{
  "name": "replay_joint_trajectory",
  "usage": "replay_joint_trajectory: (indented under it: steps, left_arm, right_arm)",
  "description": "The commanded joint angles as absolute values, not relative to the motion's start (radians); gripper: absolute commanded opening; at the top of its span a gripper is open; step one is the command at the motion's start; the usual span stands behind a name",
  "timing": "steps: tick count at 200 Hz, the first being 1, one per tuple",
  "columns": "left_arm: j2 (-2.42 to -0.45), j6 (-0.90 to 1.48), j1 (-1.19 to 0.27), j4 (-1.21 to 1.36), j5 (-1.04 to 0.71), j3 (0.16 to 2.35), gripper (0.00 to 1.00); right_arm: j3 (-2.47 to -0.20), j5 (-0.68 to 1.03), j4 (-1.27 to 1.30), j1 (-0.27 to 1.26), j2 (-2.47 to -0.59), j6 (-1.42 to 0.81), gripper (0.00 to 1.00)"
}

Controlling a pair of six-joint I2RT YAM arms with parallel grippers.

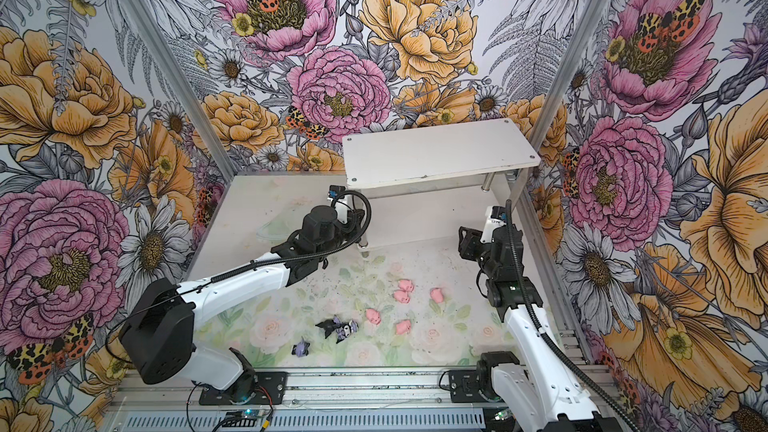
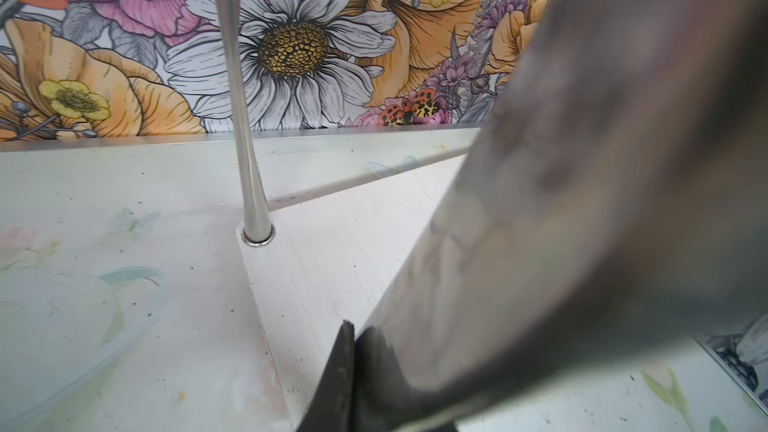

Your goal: Place and organize the plastic toys onto the shelf

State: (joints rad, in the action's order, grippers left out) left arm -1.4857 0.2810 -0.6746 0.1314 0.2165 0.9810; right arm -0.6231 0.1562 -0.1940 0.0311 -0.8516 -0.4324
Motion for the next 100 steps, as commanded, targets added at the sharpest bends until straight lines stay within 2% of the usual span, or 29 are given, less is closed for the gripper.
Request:
replay_joint_trajectory:
  steps: [1,72,100]
  left_arm:
    - [-1.411,0.308,-0.534,0.112,0.320,0.979,0.01]
    - [-1.320,0.306,-0.266,0.081,0.314,0.930,0.03]
    - [-1.317,0.305,-0.250,0.089,0.295,0.939,0.13]
  right_arm:
    - [-0.644,0.105,-0.234,0.028,-0.814,-0.409,0.49]
    - [-0.642,-0.024,-0.233,0.028,-0.837,-0.420,0.57]
    - [-0.654,0.038,-0.209,0.037,-0.901,-0.428,0.57]
